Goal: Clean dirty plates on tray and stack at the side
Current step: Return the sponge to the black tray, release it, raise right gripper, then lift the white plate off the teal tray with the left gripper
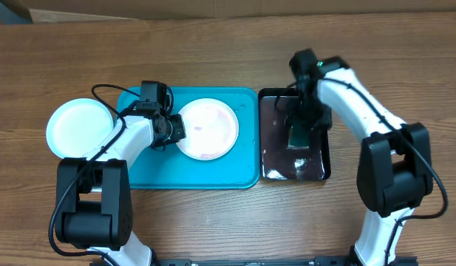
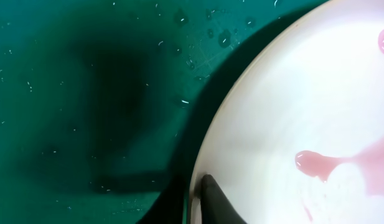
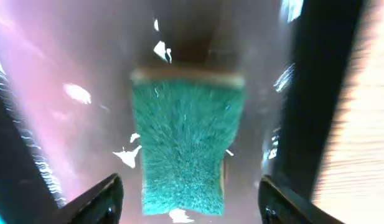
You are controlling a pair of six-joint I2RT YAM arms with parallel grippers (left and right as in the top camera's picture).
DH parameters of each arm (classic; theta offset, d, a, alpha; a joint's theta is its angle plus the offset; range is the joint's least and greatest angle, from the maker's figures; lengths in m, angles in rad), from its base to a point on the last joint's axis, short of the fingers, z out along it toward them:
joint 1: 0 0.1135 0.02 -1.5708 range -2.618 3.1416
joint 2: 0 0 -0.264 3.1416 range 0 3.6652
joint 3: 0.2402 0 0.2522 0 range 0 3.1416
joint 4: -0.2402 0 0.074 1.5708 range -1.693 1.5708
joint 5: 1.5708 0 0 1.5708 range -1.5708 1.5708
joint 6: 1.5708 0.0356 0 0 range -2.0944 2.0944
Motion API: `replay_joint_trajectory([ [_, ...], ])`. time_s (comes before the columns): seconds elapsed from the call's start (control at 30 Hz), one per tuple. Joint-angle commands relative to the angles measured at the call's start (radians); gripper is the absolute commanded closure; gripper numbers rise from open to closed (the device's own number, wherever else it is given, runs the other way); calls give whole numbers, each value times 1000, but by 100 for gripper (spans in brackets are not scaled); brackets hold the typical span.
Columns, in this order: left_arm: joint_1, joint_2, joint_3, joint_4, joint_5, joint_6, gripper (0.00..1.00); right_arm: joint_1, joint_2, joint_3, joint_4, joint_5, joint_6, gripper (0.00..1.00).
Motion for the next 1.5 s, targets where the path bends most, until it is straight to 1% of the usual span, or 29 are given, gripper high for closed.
replay_joint_trajectory([
  [0.0, -2, 17, -9, -7, -6, -3, 83, -80, -9, 128, -29, 3, -5, 6],
  [0.03, -2, 17, -9, -9, -6, -3, 82, -107, -9, 150, -31, 3, -3, 2],
  [0.07, -2, 17, -9, -11, -8, -3, 83, -143, -9, 164, -26, 2, 0, 0],
  [0.2, -2, 19, -18, -3, -14, -3, 82, -241, -8, 167, -20, 2, 22, 0],
  [0.37, -2, 19, -45, 25, -14, -3, 82, -322, -8, 167, -12, 3, 22, 0],
  [0.4, -2, 19, -48, 27, -14, -3, 90, -333, -8, 167, -12, 3, 21, 0],
  [0.43, -2, 19, -48, 24, -13, -3, 96, -343, -8, 167, -12, 3, 21, 0],
  [0.47, -2, 14, -41, 6, -6, -3, 96, -358, -8, 167, -12, 3, 22, 0],
  [0.63, -1, -40, 58, -113, -25, 13, 96, -367, -8, 167, -12, 3, 21, 0],
  [0.8, -1, -140, 164, -195, -114, 13, 96, -367, -8, 167, -12, 3, 21, 0],
  [0.9, -2, -200, 202, -221, -119, 29, 96, -367, -8, 167, -12, 3, 21, 0],
  [1.07, -21, -282, 224, -219, -118, 42, 96, -367, -8, 167, -12, 2, 21, 0],
  [1.2, -70, -322, 224, -209, -122, 47, 96, -367, -8, 167, -12, 3, 21, 0],
  [1.3, -138, -332, 224, -189, -127, 50, 96, -367, -8, 167, -12, 3, 21, 0],
  [1.47, -296, -330, 224, -148, -250, 49, 96, -367, -8, 167, -12, 2, 21, 0],
])
